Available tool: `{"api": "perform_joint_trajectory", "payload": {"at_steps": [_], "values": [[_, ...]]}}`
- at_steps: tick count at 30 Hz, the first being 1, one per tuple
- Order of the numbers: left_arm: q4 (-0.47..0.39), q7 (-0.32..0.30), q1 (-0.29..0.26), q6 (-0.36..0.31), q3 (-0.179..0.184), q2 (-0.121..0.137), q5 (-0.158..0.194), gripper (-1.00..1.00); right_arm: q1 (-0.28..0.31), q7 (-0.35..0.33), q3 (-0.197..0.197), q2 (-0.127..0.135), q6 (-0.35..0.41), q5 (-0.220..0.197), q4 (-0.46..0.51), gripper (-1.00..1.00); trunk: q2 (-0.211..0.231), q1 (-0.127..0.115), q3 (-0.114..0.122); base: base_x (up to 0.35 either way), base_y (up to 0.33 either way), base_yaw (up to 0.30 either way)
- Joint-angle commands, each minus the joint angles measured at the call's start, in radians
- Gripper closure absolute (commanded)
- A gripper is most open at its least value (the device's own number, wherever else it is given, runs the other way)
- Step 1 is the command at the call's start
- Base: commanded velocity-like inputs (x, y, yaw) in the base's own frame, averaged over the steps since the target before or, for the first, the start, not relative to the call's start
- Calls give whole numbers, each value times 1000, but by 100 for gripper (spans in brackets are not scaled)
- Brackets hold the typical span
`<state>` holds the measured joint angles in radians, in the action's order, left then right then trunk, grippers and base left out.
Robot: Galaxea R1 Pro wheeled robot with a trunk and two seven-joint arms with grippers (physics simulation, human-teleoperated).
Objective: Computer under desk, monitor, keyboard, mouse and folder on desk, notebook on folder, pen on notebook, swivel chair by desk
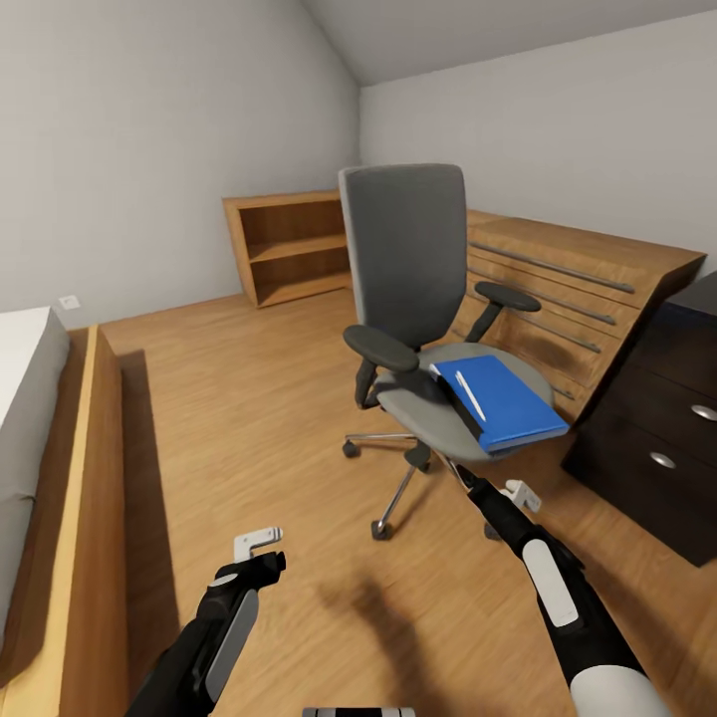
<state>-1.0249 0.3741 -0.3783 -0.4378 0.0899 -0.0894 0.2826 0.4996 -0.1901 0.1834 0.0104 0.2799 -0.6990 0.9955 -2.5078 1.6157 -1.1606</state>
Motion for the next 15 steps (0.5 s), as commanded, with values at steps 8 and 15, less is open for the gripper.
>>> {"api": "perform_joint_trajectory", "payload": {"at_steps": [8, 15], "values": [[-1, 9, 0, -2, 2, 0, 10, -100, 1, -4, 3, 0, 7, -7, 1, -100, 0, 0, -1, 183, 0, 0], [-1, 8, -1, -2, 2, 0, 10, -100, 1, -4, 3, 0, 7, -7, 1, -100, 0, 0, -1, 268, 0, 0]]}}
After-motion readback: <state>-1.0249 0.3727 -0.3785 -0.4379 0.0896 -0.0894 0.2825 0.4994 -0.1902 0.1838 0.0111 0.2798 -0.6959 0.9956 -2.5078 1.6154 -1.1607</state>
